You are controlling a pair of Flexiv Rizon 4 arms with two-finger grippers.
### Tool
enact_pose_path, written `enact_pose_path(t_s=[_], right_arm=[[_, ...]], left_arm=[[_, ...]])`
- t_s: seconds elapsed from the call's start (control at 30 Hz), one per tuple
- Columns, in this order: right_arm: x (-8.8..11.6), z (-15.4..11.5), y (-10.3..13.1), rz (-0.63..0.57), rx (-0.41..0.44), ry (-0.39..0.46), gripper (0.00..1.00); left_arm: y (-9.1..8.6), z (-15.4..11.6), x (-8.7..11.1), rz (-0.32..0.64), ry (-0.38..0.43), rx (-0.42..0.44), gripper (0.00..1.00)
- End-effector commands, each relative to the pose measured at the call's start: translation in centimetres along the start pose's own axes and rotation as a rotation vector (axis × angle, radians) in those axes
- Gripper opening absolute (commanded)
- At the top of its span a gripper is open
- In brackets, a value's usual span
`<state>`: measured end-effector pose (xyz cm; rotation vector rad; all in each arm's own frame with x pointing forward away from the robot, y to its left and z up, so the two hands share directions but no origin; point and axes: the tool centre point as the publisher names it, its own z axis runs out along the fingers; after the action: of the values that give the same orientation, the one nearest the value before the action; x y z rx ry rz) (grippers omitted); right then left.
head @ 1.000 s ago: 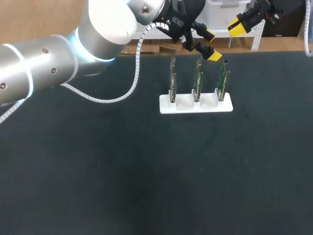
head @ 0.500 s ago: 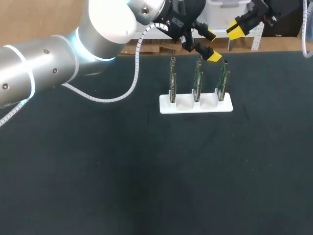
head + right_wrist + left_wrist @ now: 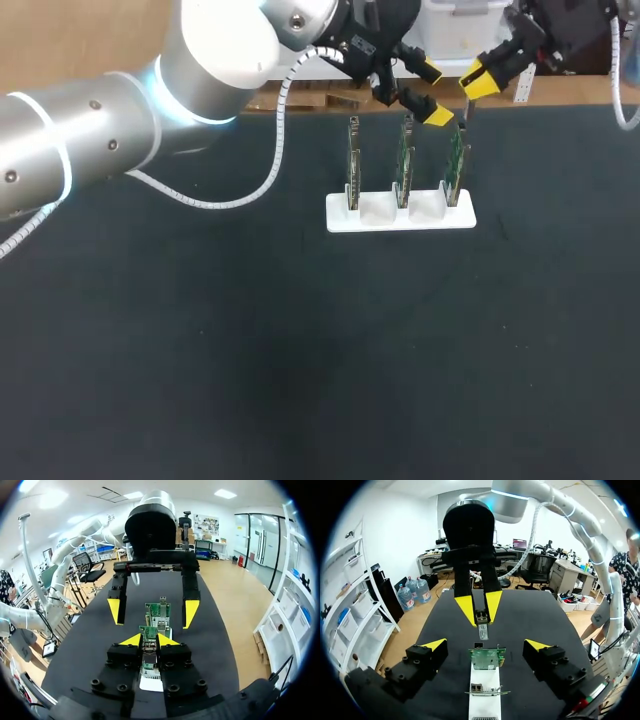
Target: Pick up the optical module with the left hand, and insert it into the network port with the right hand.
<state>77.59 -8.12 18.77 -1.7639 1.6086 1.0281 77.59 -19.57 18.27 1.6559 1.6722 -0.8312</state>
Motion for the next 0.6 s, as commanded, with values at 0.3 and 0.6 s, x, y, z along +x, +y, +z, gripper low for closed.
enact_pose_path(t_s=[0.3,0.6], right_arm=[[0.33,0.81,-0.9,0.003,-0.03,0.009,0.0],[0.64,0.85,-1.27,0.024,-0.006,0.011,0.0]], left_arm=[[0.22,0.02,-0.1,0.0,0.005,0.004,1.0],[0.22,0.02,-0.1,0.0,0.005,0.004,1.0]])
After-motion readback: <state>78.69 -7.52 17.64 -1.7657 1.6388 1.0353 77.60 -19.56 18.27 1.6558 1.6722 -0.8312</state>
